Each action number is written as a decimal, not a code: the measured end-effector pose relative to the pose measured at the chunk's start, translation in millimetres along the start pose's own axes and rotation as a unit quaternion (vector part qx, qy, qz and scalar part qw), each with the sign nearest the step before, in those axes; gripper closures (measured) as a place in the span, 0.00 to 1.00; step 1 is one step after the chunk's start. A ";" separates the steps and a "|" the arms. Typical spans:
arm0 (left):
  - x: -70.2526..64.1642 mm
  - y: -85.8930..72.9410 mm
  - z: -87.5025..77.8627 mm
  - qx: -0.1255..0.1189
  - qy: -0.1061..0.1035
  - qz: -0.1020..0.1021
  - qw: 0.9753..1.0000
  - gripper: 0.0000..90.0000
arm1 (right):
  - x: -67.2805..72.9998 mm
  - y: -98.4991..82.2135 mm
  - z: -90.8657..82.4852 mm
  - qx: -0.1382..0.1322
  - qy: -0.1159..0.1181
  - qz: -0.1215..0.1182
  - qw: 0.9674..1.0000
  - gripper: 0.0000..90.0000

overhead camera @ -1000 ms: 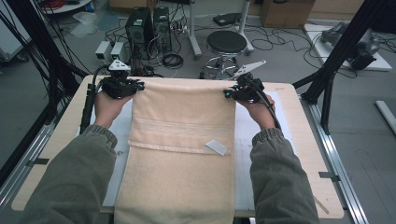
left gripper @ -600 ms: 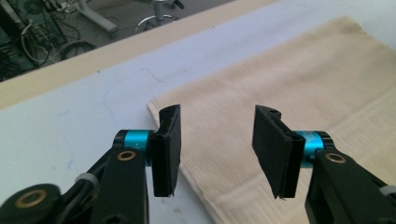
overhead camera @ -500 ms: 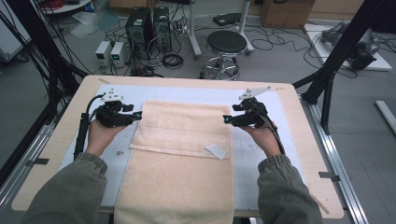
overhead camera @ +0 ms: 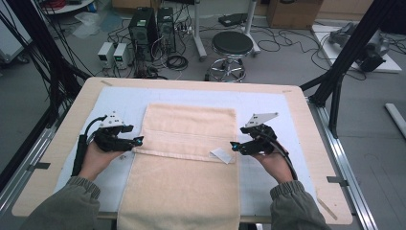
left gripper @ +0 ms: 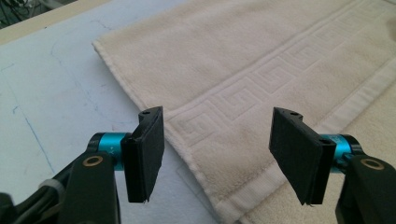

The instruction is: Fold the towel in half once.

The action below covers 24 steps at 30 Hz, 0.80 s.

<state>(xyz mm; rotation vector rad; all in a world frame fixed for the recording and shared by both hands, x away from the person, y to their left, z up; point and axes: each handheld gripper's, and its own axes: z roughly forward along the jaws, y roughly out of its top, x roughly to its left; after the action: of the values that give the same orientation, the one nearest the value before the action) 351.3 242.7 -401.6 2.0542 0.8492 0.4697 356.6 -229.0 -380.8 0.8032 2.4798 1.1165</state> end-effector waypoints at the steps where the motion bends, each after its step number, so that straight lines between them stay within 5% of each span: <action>1: -1.2 -1.7 0.0 0.002 -0.002 0.004 1.000 0.41 | 1.8 -2.0 -1.1 -0.010 -0.004 -0.007 1.000 0.34; 7: -8.0 -4.1 4.4 0.012 -0.014 0.010 1.000 0.41 | 5.6 -24.7 2.6 -0.010 0.005 0.014 1.000 0.34; 16: -14.0 -17.9 14.1 0.018 -0.021 0.001 1.000 0.43 | 19.9 -38.1 23.1 0.004 0.021 0.000 1.000 0.37; 24: -16.9 -24.1 26.3 0.055 -0.026 0.012 0.998 0.57 | 28.0 -39.5 40.0 0.024 0.042 -0.015 0.999 0.47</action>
<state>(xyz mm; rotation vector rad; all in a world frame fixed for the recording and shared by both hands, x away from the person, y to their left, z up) 345.5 225.8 -436.8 2.1689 0.8373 0.3889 339.1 -210.0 -438.1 0.7450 2.5869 1.1068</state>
